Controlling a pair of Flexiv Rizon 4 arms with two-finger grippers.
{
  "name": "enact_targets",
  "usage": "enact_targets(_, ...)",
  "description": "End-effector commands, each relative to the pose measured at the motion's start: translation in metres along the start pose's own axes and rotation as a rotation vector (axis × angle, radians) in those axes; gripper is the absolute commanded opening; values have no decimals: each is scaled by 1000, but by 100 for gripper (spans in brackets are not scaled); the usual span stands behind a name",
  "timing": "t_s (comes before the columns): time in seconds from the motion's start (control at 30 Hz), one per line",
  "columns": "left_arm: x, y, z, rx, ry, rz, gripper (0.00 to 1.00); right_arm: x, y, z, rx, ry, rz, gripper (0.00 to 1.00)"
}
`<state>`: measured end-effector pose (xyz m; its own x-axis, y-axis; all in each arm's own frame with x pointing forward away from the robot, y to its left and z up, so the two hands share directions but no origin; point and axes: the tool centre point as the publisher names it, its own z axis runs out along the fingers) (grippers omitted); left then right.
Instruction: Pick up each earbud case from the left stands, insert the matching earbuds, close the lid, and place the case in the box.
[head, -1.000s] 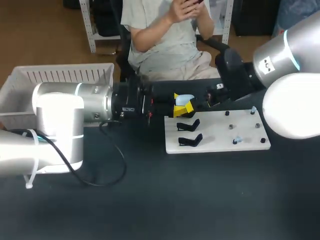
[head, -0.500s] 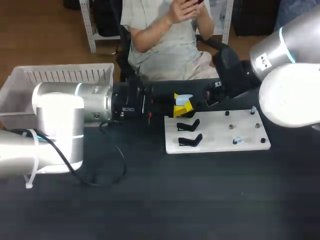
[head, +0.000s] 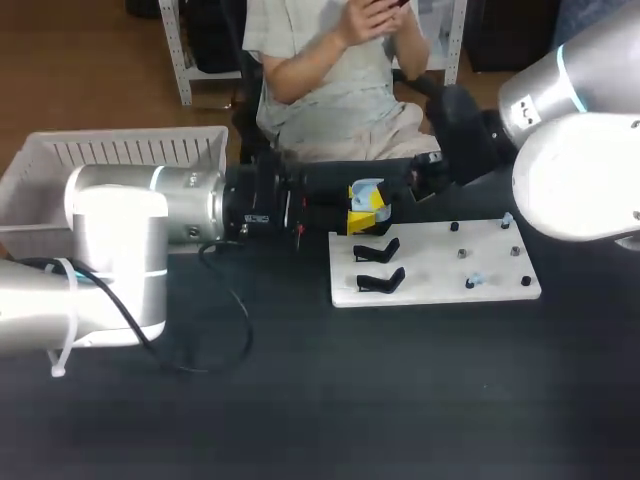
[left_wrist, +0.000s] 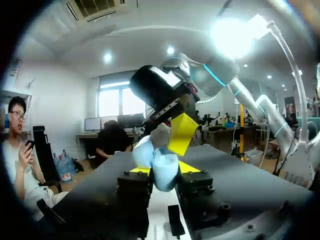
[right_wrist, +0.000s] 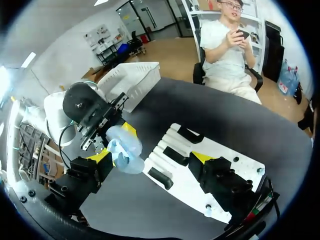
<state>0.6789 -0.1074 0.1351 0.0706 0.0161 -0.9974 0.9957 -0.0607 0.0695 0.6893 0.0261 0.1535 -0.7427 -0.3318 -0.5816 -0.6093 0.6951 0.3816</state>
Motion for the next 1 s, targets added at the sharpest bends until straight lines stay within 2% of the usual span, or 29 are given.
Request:
enact_targets(0.03,0,-2,0,-7,-2,4,0,-4,4,-12,10,-32,-10,100)
enact_targets(0.17,0,-2,0,-7,-2,4,0,-10,6,-30,55,-72,-45,100)
enact_targets(0.23,0,-2,0,-7,-2,4,0,-10,2,-39,87,-63,-80,100)
enact_targets(0.33,0,-2,0,-7,-2,4,0,-8,-11,-55,116,-65,-65,100)
enact_targets(0.57,0,-2,0,-7,-2,4,0,6,-53,-91,306,-34,-24,100)
enact_targets(0.73,0,-2,0,-7,-2,4,0,27,-94,-93,461,91,21,100)
enact_targets(1.0,0,-2,0,-7,-2,4,0,61,-157,-77,577,346,152,100)
